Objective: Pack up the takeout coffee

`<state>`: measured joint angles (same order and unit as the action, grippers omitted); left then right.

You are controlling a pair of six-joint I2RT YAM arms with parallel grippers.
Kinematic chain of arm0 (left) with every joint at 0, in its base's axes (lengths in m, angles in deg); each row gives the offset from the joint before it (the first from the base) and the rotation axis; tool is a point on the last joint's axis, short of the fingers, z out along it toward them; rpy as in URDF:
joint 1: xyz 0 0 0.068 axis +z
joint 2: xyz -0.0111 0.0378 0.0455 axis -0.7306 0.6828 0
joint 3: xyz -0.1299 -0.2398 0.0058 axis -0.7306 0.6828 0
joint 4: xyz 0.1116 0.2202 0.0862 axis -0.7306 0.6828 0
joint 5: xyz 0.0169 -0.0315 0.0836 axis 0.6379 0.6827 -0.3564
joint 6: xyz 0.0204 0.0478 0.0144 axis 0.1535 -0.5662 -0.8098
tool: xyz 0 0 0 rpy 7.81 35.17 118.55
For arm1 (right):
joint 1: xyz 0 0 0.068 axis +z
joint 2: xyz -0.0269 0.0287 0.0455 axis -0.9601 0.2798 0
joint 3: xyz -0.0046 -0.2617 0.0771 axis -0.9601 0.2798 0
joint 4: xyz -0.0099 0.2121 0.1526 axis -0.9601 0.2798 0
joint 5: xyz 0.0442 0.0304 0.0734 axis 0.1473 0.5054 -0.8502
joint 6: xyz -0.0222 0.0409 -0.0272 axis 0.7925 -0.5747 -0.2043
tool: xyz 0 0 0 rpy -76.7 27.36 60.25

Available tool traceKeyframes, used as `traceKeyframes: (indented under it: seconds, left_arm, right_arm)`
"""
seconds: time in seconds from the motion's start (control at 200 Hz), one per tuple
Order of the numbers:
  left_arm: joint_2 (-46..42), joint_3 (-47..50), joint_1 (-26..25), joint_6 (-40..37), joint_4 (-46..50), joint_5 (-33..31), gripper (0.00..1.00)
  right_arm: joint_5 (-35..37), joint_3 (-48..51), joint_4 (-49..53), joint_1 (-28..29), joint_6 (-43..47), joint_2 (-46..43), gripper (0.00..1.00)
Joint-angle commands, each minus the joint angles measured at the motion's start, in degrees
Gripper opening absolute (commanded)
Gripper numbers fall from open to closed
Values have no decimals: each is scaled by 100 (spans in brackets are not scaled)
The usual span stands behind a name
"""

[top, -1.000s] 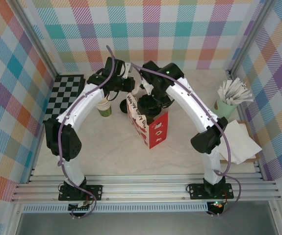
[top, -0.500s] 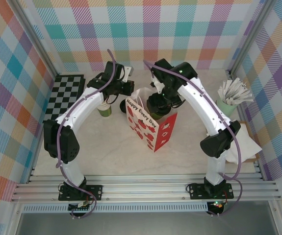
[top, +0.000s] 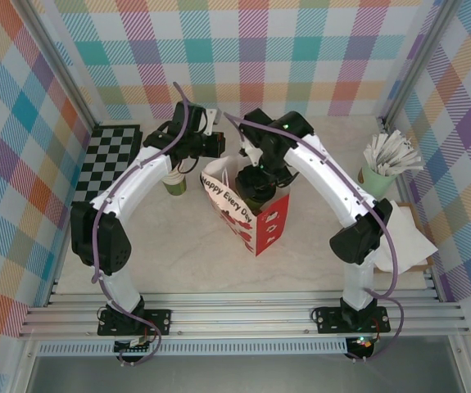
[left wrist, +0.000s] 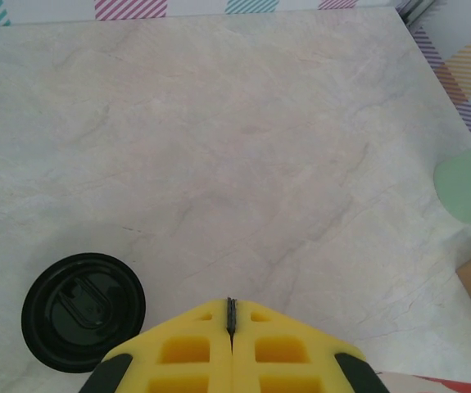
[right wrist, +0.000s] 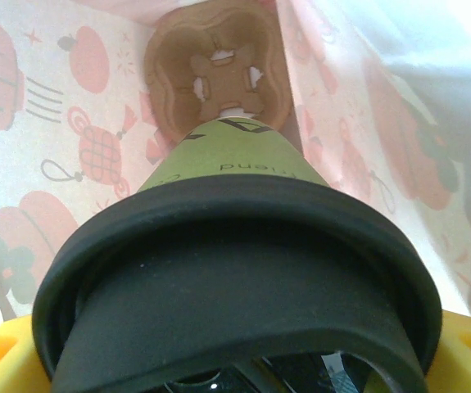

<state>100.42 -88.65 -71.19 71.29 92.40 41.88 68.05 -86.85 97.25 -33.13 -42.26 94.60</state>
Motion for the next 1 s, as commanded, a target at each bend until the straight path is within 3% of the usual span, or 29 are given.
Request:
traceKeyframes:
  seconds: [0.0,0.105,0.165,0.245,0.33,0.4,0.49,0.575,0.69,0.795,0.875,0.995]
  left_arm:
    - [-243,96,-19,235,-181,-44,0]
    - [-161,-51,-17,421,4,-437,0]
    - [-174,-211,-12,410,251,-673,25]
    - [-508,-82,55,267,261,-850,49]
    - [-1088,285,227,55,80,-898,68]
    - [-1529,491,361,-281,105,-910,76]
    - [-2102,780,404,-721,184,-941,81]
    - [-2584,969,388,-750,399,-586,82]
    - [-3051,1091,155,471,774,-544,78]
    - [-3559,1591,-427,1639,579,-577,77]
    - [-3868,1846,-939,1973,439,-971,78]
    - [-3755,1800,-1226,2286,541,-778,78]
  right_arm:
    - [-472,-105,-203,25,62,-15,40]
    - [-685,-89,-342,60,113,-138,40]
    - [-541,-18,-393,60,55,-179,40]
    - [-191,62,-352,36,2,-188,39]
    - [-97,94,-325,7,-13,-171,39]
    - [-89,99,-336,6,5,-162,39]
    - [-57,64,-347,7,28,-151,39]
    - [-14,47,-330,6,31,-148,39]
    - [111,46,-273,1,13,-175,39]
    - [197,55,-230,7,-4,-199,39]
    - [235,68,-238,3,13,-206,39]
    - [263,22,-231,7,61,-186,38]
